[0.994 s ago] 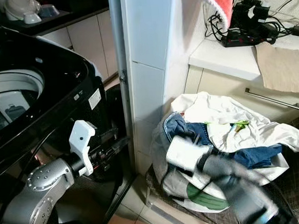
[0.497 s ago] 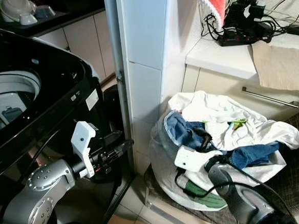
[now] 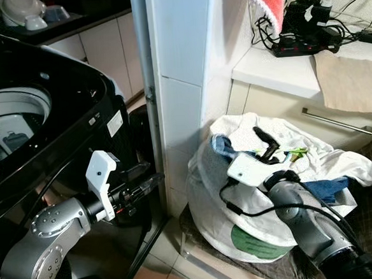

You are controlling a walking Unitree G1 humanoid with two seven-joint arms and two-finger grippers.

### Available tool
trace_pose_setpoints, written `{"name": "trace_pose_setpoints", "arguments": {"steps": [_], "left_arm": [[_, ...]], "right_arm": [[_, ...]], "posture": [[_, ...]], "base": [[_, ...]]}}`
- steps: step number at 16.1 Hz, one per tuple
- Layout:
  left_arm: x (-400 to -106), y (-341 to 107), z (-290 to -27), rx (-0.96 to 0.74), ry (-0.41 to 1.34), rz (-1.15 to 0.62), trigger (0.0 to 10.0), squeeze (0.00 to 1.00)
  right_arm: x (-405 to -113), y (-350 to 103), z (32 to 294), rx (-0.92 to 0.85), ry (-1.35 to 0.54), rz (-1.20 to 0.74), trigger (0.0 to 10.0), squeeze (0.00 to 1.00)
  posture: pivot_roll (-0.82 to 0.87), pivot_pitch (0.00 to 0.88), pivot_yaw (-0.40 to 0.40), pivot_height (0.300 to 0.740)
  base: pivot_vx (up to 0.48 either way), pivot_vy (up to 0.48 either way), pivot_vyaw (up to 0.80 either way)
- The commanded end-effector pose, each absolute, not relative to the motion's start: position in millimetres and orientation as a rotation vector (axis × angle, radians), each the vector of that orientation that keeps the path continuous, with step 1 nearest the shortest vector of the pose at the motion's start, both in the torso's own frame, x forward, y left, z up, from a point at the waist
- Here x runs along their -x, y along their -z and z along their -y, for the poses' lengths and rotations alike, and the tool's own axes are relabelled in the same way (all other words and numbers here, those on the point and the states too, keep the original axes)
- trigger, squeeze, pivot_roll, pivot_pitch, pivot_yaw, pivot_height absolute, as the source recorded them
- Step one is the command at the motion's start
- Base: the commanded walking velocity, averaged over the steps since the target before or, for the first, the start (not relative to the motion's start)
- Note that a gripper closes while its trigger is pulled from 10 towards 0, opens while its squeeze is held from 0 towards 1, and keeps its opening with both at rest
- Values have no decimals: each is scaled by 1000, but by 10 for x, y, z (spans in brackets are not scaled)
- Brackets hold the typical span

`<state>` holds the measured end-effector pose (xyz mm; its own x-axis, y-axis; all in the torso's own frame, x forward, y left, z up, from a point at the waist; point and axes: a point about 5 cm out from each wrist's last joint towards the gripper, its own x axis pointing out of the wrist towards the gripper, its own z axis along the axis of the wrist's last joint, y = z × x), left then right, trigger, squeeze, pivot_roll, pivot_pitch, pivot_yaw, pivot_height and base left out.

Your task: Clothes washing

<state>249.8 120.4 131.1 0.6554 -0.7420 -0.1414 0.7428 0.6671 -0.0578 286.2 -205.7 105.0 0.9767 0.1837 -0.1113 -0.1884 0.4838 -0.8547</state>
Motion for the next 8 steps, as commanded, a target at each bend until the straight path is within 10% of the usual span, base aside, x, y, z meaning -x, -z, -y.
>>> {"name": "trace_pose_setpoints", "arguments": {"steps": [1,2,3,8], "left_arm": [[-2504,-1376,-1204,-14,852,-131,10000,0],[-2503,-1376,-1204,-14,852,-131,10000,0],[-2503,-1375,-1205,-14,852,-132,10000,0],[-2506,-1372,-1215,-19,852,-138,10000,0]], "right_arm": [[-2872,-1084,2126,947,-196,-25,5176,0],[-2869,-1077,2134,906,-195,-32,5176,0],[-2858,-1047,2131,868,-210,-51,0,0],[-2736,-811,2009,576,-325,-178,0,0]], "posture": [[-52,0,-14,740],[-52,0,-14,740],[-52,0,-14,740],[-50,0,-14,740]], "base": [[0,0,0],[0,0,0],[0,0,0],[0,0,0]]}}
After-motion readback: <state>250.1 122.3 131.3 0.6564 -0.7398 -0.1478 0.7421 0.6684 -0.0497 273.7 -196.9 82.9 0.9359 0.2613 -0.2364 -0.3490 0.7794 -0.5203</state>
